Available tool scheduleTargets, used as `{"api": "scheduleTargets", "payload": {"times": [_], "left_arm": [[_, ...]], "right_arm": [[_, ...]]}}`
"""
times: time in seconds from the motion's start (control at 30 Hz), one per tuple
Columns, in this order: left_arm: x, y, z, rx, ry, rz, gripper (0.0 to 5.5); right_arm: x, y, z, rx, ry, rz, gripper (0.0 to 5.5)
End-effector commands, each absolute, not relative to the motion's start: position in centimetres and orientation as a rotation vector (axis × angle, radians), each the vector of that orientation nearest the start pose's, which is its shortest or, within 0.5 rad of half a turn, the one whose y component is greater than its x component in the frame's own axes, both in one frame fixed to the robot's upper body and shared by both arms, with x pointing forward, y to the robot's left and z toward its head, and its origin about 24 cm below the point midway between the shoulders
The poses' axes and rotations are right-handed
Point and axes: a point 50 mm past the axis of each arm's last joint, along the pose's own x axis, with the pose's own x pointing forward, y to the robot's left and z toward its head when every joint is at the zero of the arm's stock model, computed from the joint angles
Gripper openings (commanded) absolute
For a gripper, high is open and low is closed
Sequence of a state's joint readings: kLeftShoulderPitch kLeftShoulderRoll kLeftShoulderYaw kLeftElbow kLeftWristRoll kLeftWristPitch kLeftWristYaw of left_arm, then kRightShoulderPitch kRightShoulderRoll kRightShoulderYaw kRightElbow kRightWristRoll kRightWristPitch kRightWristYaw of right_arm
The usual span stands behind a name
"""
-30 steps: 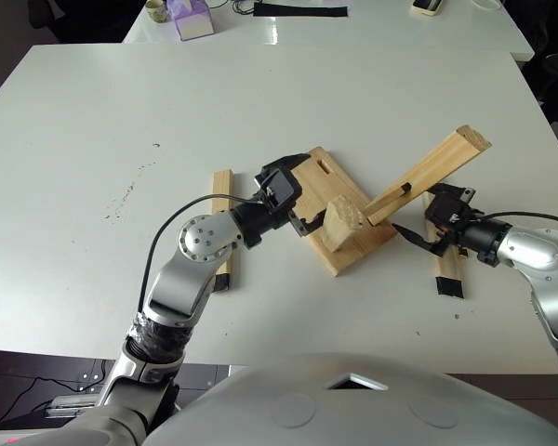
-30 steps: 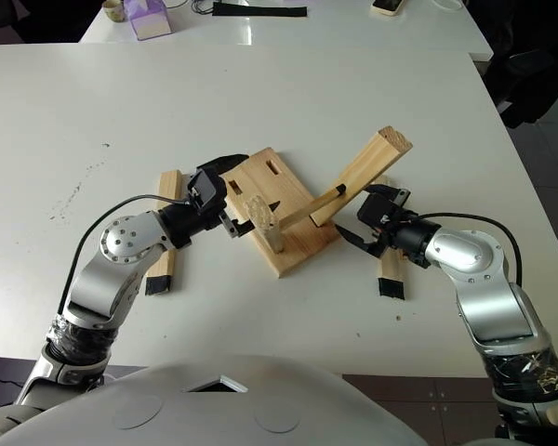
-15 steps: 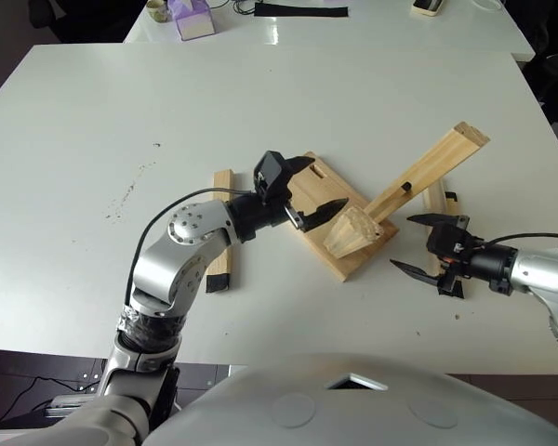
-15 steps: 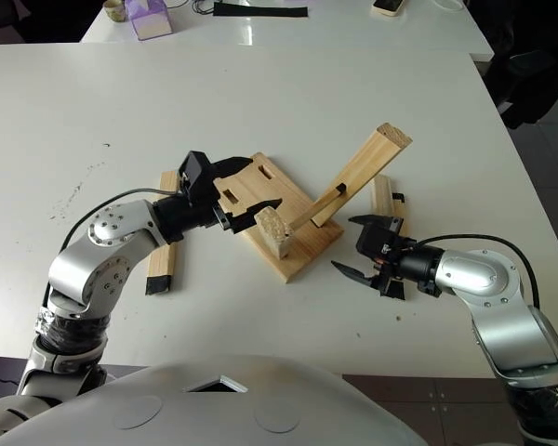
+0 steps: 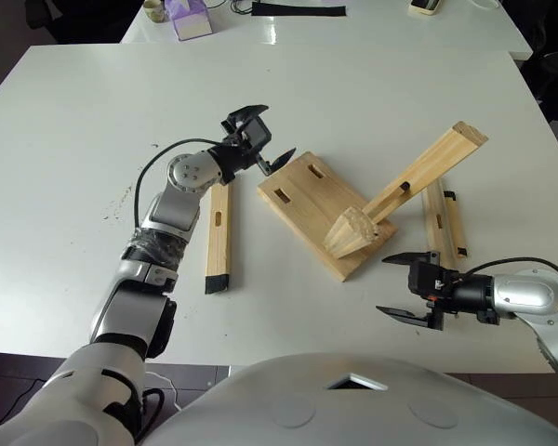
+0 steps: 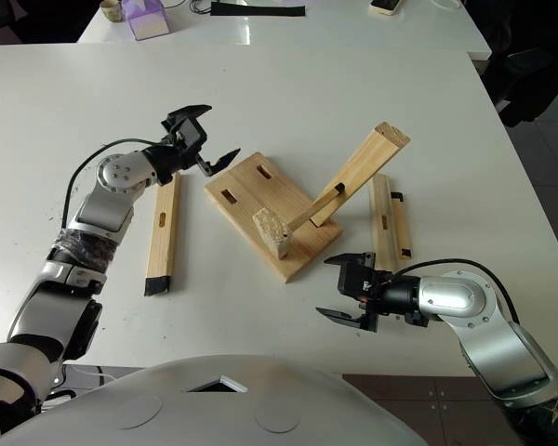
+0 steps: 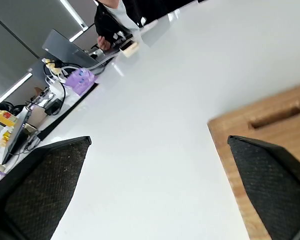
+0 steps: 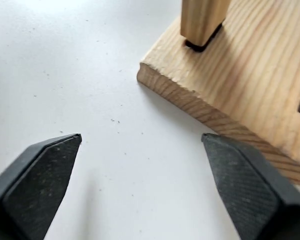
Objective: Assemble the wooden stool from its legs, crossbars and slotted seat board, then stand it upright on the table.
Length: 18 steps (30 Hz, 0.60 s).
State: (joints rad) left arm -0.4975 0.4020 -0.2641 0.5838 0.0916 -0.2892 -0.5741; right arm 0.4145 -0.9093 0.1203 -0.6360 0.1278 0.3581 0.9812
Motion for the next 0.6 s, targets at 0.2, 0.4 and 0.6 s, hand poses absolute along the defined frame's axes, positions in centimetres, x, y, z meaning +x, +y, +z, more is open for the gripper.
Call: {"api": "scheduleTargets", "payload": {"times": [0.2, 0.4, 0.6], "left_arm": [[29.9, 14.2, 0.4, 0.681, 0.076, -0.939, 5.07], [27.5, 16.0, -0.5, 0.722, 0.1, -1.016, 5.07], [25.3, 16.7, -0.1, 0.724, 0.1, -1.066, 5.07]], "right_arm": [[13.3, -18.0, 6.3, -0.541, 0.574, 1.245, 4.45], [14.2, -18.4, 6.2, -0.533, 0.554, 1.137, 4.45], [16.0, -19.0, 6.7, -0.499, 0.505, 0.988, 4.45]]}}
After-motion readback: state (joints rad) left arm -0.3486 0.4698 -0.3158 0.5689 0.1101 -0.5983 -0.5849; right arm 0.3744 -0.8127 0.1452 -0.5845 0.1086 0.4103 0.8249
